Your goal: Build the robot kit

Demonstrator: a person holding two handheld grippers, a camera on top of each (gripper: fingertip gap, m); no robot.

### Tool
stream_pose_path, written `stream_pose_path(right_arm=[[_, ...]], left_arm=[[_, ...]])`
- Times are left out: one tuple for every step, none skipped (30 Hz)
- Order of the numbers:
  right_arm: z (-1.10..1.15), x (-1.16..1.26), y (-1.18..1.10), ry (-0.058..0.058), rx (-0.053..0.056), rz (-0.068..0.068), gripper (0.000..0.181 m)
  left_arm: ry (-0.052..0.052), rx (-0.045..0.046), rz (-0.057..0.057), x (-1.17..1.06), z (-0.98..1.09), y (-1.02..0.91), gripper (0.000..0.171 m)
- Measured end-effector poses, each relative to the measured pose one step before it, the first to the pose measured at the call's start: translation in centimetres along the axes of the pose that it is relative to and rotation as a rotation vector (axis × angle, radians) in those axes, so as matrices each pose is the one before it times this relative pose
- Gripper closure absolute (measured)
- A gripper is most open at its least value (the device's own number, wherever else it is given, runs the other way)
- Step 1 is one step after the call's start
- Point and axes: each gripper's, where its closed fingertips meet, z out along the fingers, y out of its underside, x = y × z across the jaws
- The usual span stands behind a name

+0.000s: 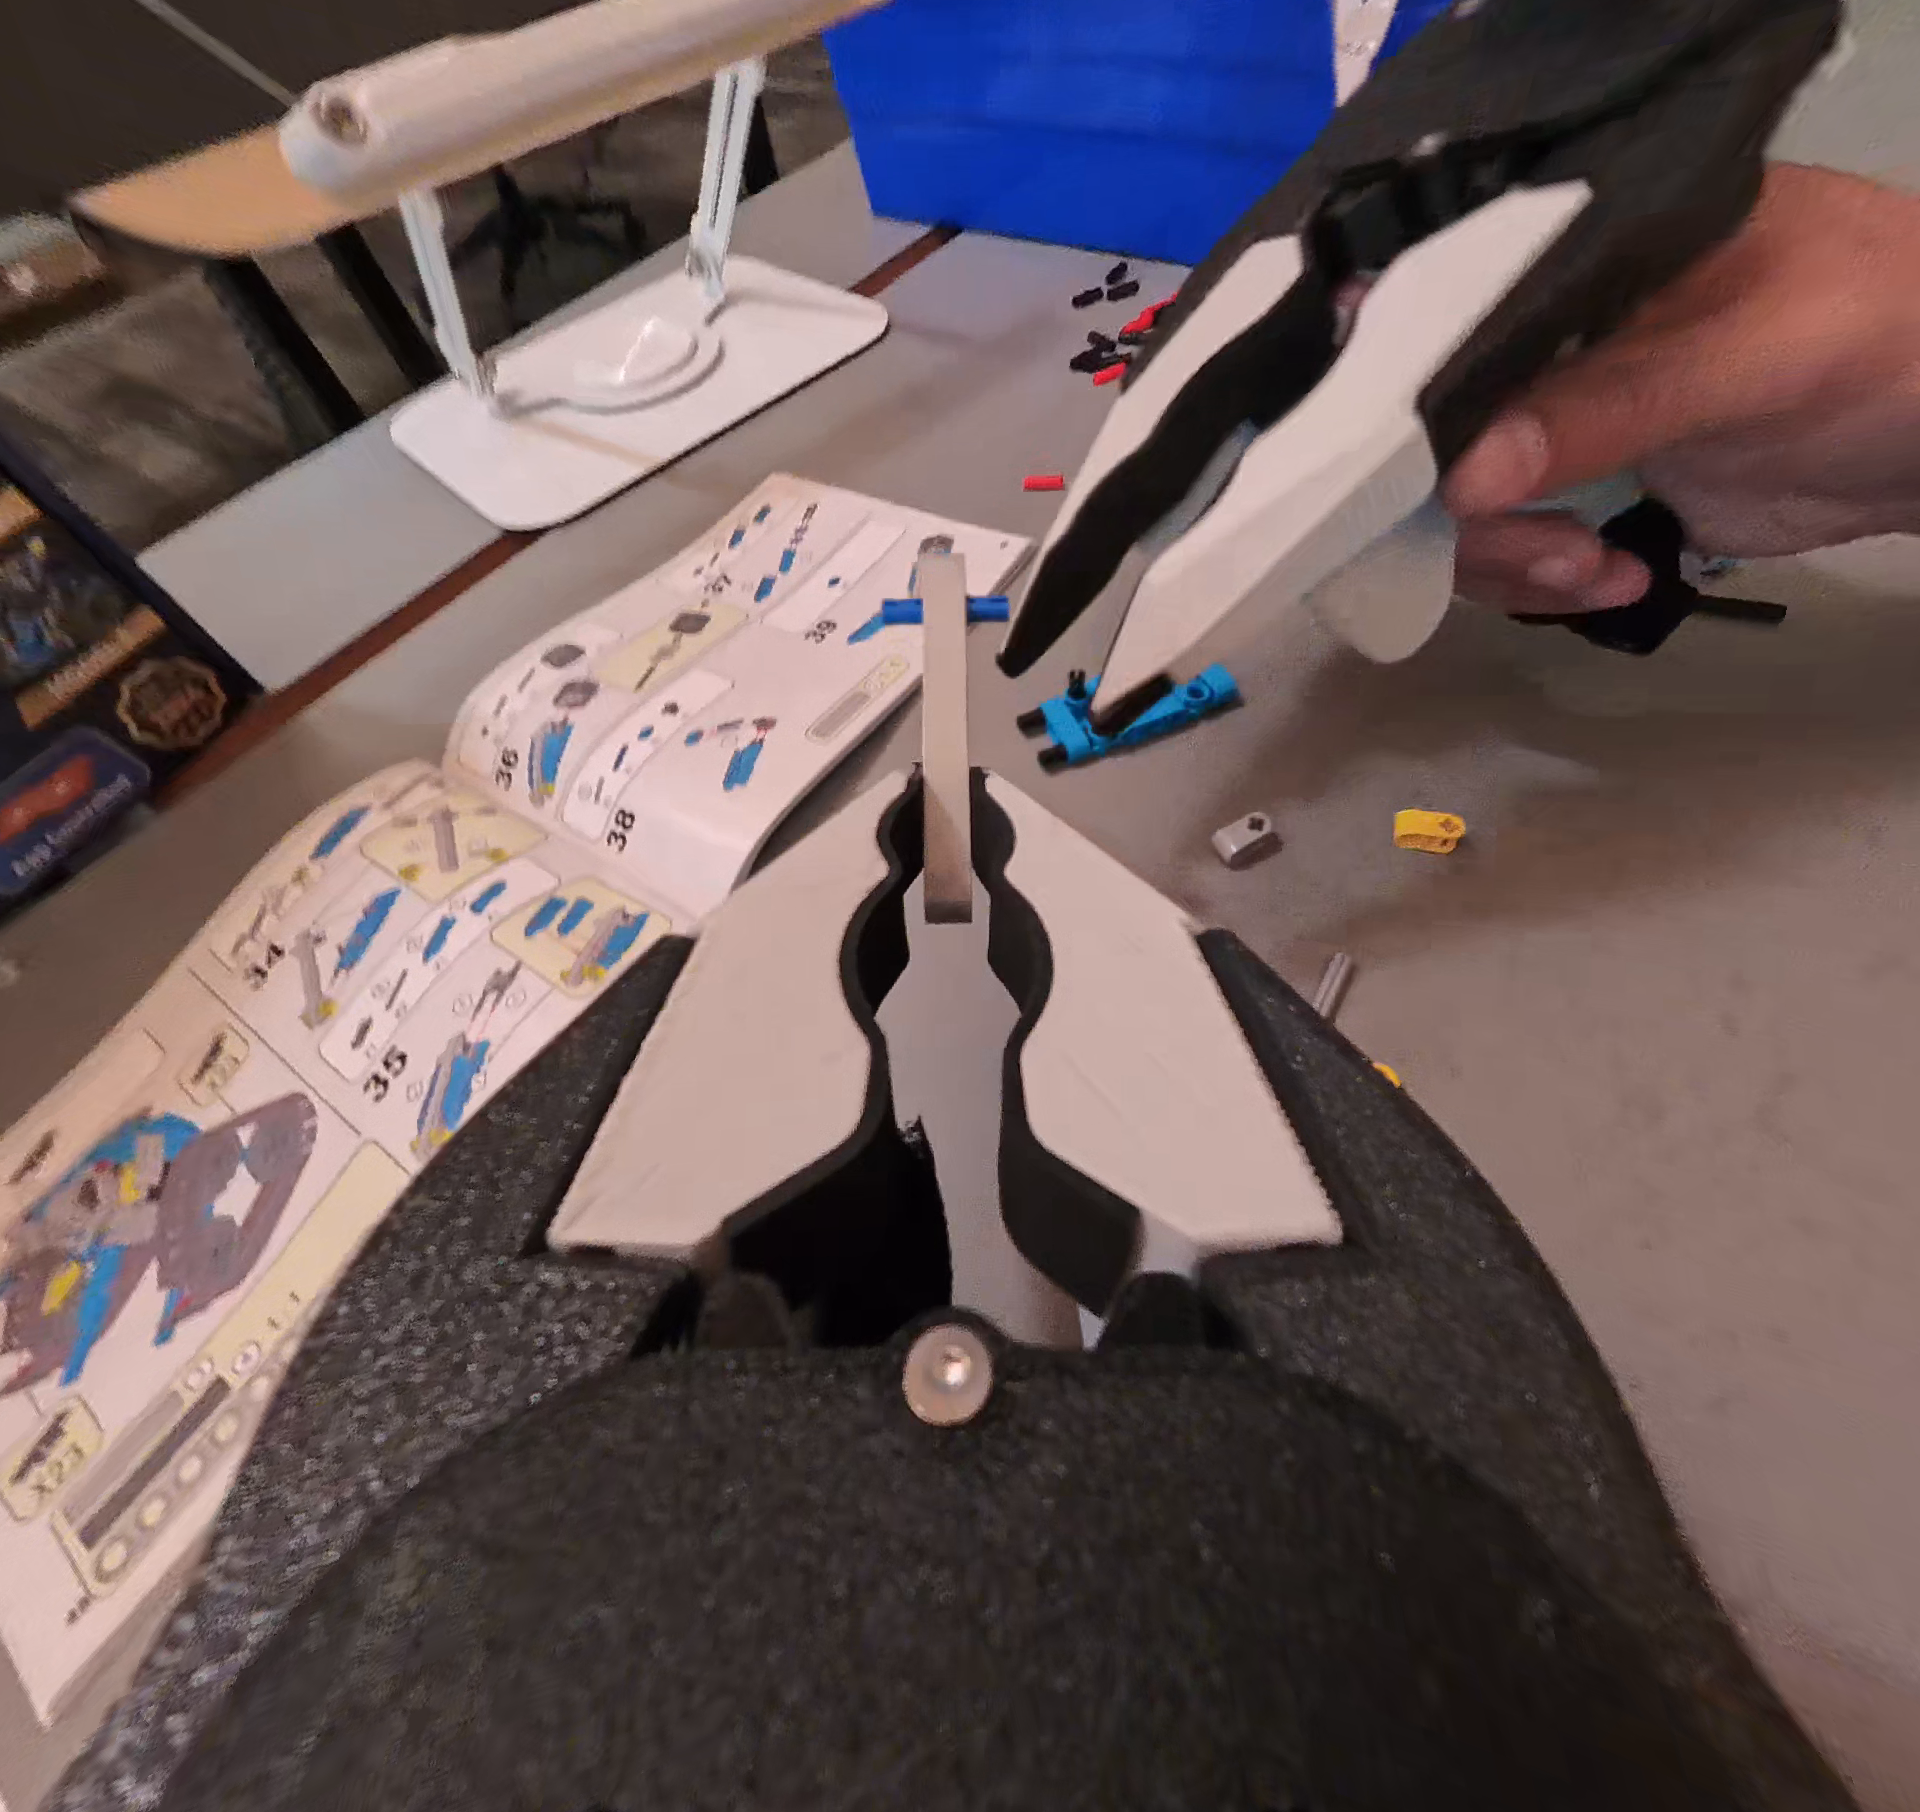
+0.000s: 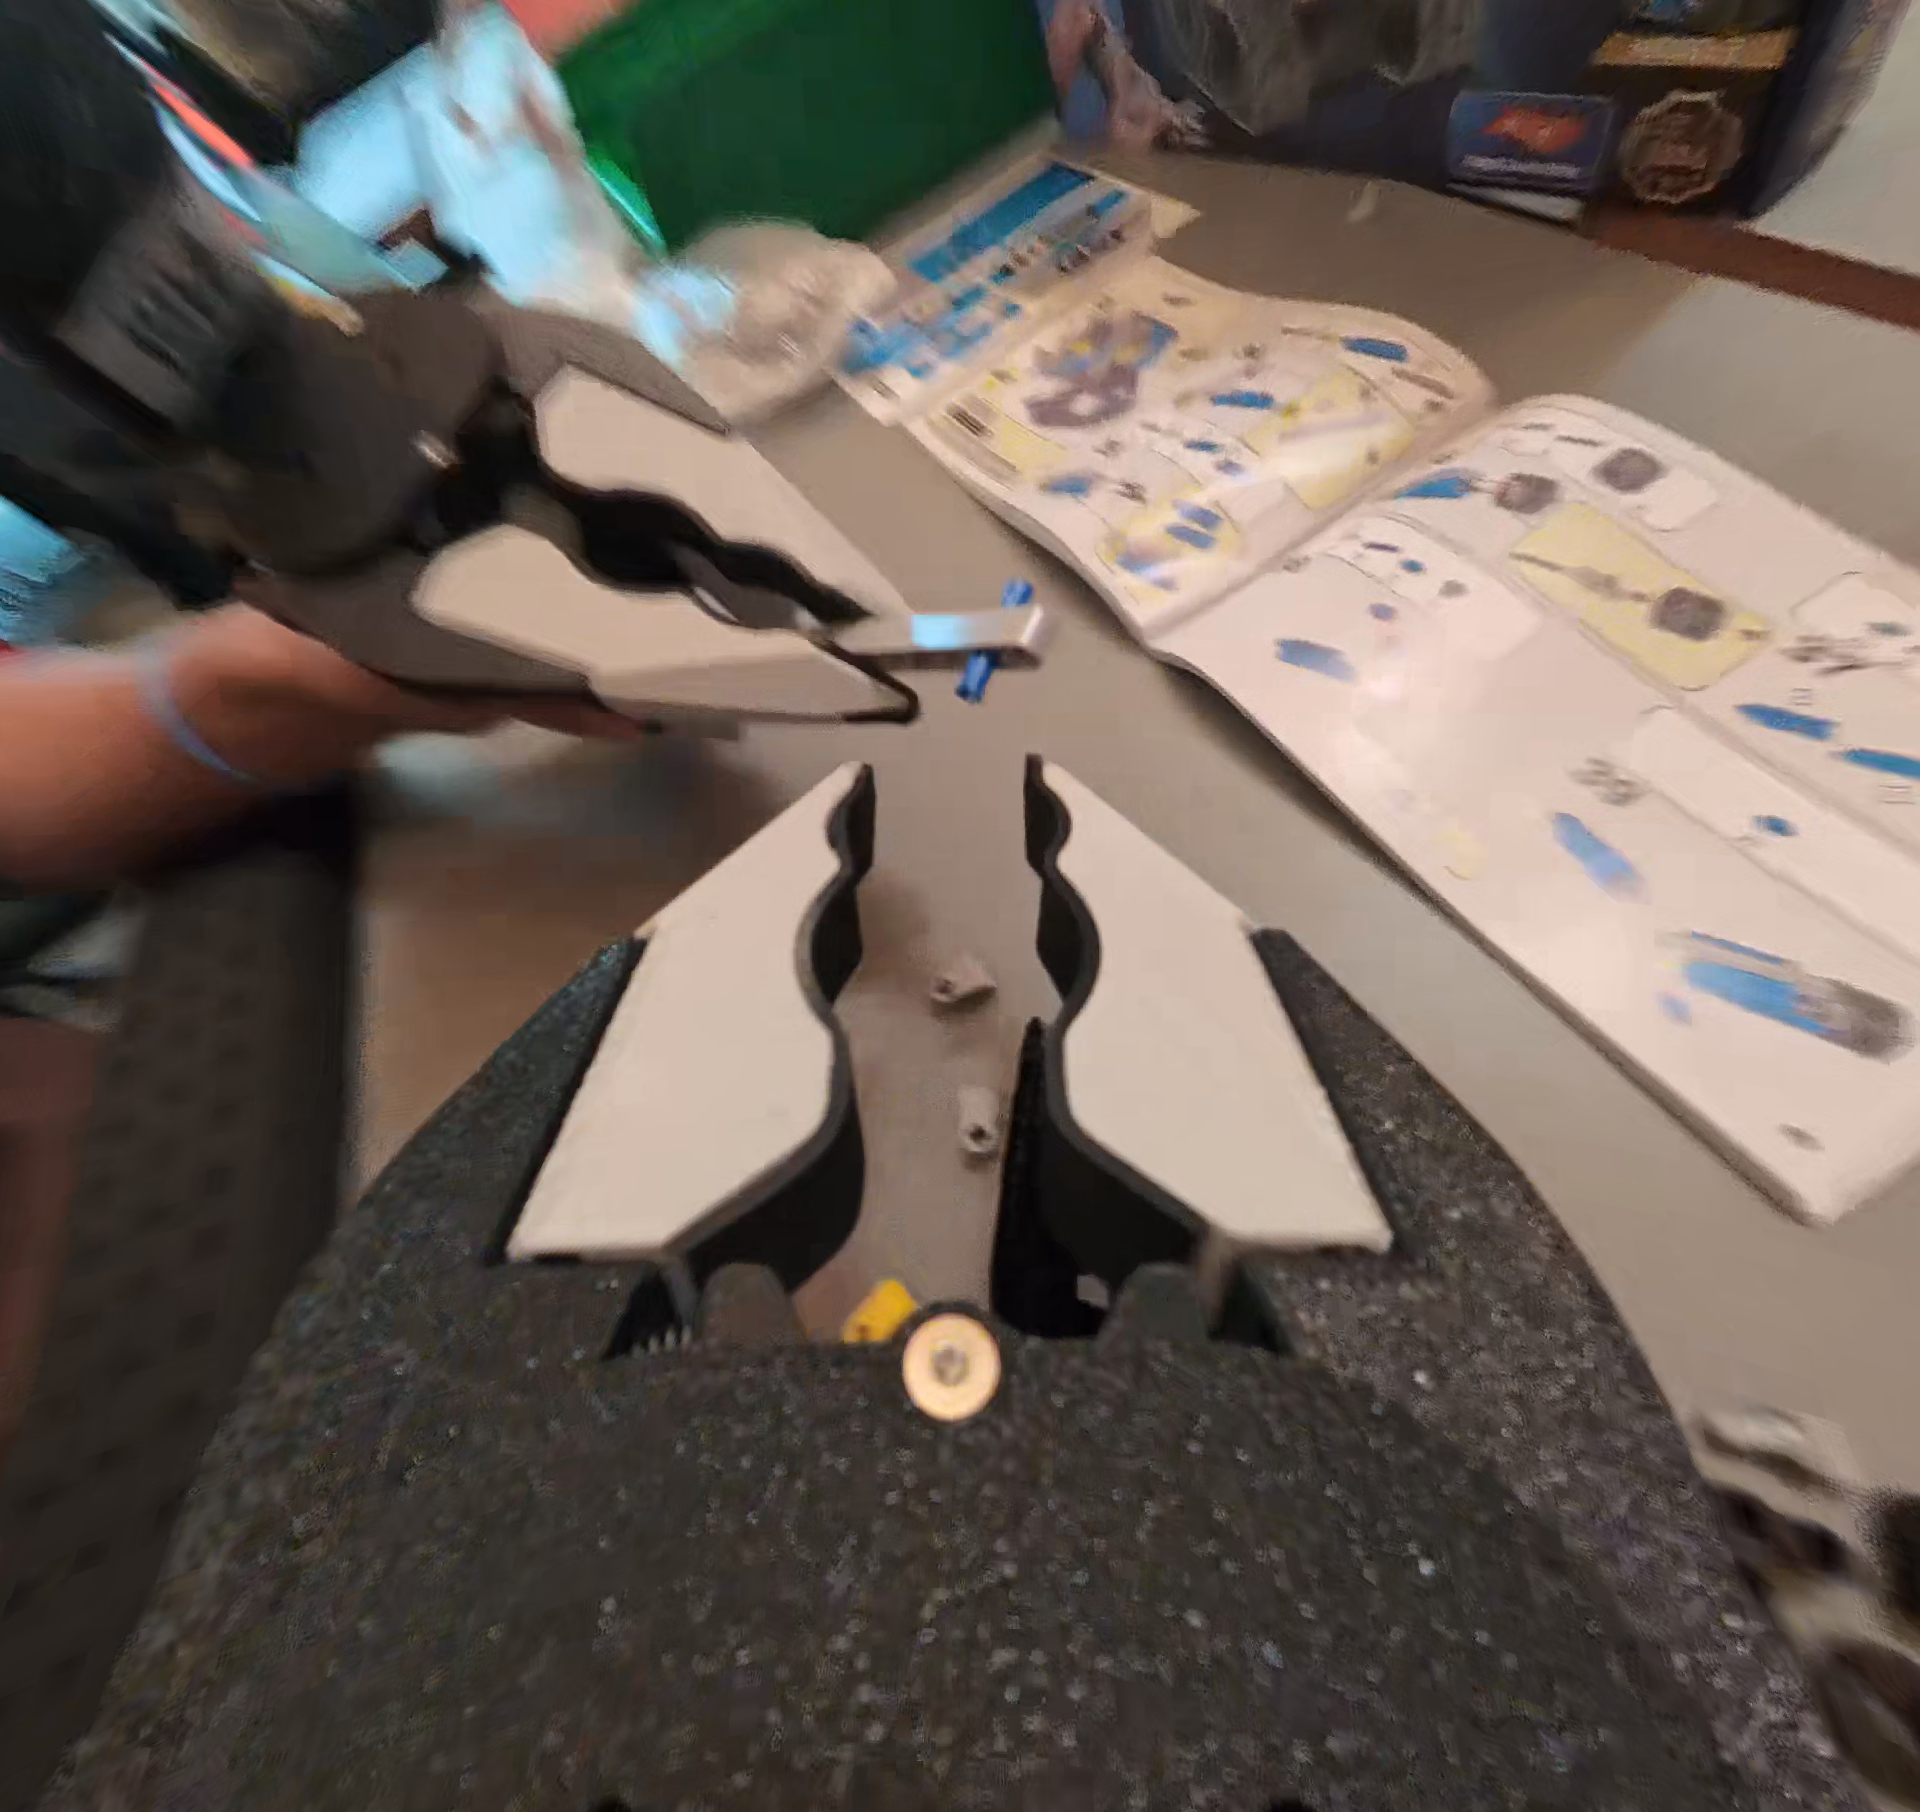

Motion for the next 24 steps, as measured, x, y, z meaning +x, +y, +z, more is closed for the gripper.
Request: stream_pose_path(right_arm=[[-0.310, -0.833, -0.540, -0.0852, 0.0357, 0.0500, 0.152], [-0.262, -0.612, -0.482, -0.0597, 0.0317, 0.0338, 0.151], [-0.267, 0.007, -0.476, -0.0115, 0.0317, 0.0211, 0.151], [-0.242, 0.023, -0.345, -0.0084, 0.0228, 0.0139, 0.154], [-0.210, -0.237, -0.265, -0.0271, 0.0182, 0.0209, 0.155], [-0.192, -0.173, -0.294, -0.0265, 0.0199, 0.0332, 0.155], [-0.163, -0.148, -0.321, -0.0282, 0.0226, 0.0376, 0.155], [-0.122, -0.038, -0.273, -0.0235, 0.0206, 0.0407, 0.154], [-0.131, 0.371, -0.166, -0.0013, 0.0167, 0.0440, 0.154], [-0.211, 0.679, -0.048, 0.0142, 0.0098, 0.0493, 0.154], [-0.220, 0.299, -0.072, -0.0106, 0.0120, 0.0413, 0.154], [-0.153, -0.164, -0.090, -0.0359, 0.0109, 0.0366, 0.155], [-0.079, -0.297, -0.104, -0.0399, 0.0081, 0.0323, 0.157], [-0.047, -0.350, -0.175, -0.0341, 0.0129, 0.0181, 0.159], [-0.015, -0.428, 0.134, -0.0301, -0.0073, 0.0047, 0.173], [0.008, -0.089, 0.169, -0.0023, -0.0133, -0.0002, 0.173], [-0.053, 0.247, 0.145, 0.0206, -0.0135, -0.0038, 0.174], [-0.056, 0.358, 0.164, 0.0272, -0.0147, -0.0052, 0.174], [-0.036, 0.122, 0.113, 0.0133, -0.0105, -0.0057, 0.174], [-0.016, -0.096, -0.048, -0.0006, 0.0007, -0.0068, 0.174], [0.006, -0.248, -0.038, -0.0091, -0.0009, -0.0066, 0.174], [0.004, -0.180, 0.135, -0.0012, -0.0148, -0.0154, 0.174], [0.002, -0.106, 0.246, 0.0093, -0.0229, -0.0346, 0.174], [0.021, -0.385, 0.220, -0.0040, -0.0228, -0.0418, 0.174]], left_arm=[[-0.0052, 0.01238, 0.0271, 0.195, -0.033, -0.266, 0.165], [0.0022, 0.01167, 0.0240, 0.289, -0.012, -0.241, 0.165], [0.0083, 0.01196, 0.0194, 0.361, -0.011, -0.246, 0.165], [-0.0056, 0.01536, 0.0141, 0.118, -0.040, -0.287, 0.165], [-0.0091, 0.01467, 0.0133, -0.015, -0.055, -0.272, 0.165], [-0.0046, 0.00954, 0.0088, 0.003, -0.048, -0.169, 0.165], [-0.0033, 0.00217, 0.0061, -0.028, -0.014, -0.015, 0.165], [-0.0045, -0.00322, 0.0087, -0.042, -0.016, 0.043, 0.165], [-0.0093, 0.00244, 0.0144, -0.077, -0.030, -0.061, 0.165], [-0.0137, 0.01370, 0.0150, -0.090, -0.055, -0.236, 0.165], [0.0001, 0.00997, 0.0096, 0.124, -0.005, -0.174, 0.165], [0.0162, -0.00474, 0.0040, 0.386, 0.083, 0.050, 0.165], [0.0097, -0.00894, 0.0052, 0.328, 0.111, 0.109, 0.165], [-0.0002, -0.00235, 0.0099, 0.199, 0.094, 0.021, 0.164], [0.0015, -0.00354, 0.0079, 0.196, 0.097, 0.067, 0.165], [0.0012, -0.01196, -0.0001, 0.120, 0.112, 0.222, 0.165], [0.0025, -0.01384, -0.0114, 0.050, 0.119, 0.249, 0.164], [0.0039, -0.01689, -0.0270, -0.027, 0.108, 0.248, 0.164], [0.0152, -0.00792, -0.0395, 0.065, 0.050, 0.095, 0.163], [0.0437, 0.00700, -0.0464, 0.425, -0.019, -0.108, 0.163], [0.0705, 0.01085, -0.0587, 0.764, -0.035, -0.154, 0.157], [0.0668, 0.01139, -0.0751, 0.595, -0.065, -0.228, 0.142], [0.0558, 0.02195, -0.0817, 0.384, -0.147, -0.446, 0.134], [0.0683, 0.02511, -0.0739, 0.570, -0.213, -0.487, 0.127]])
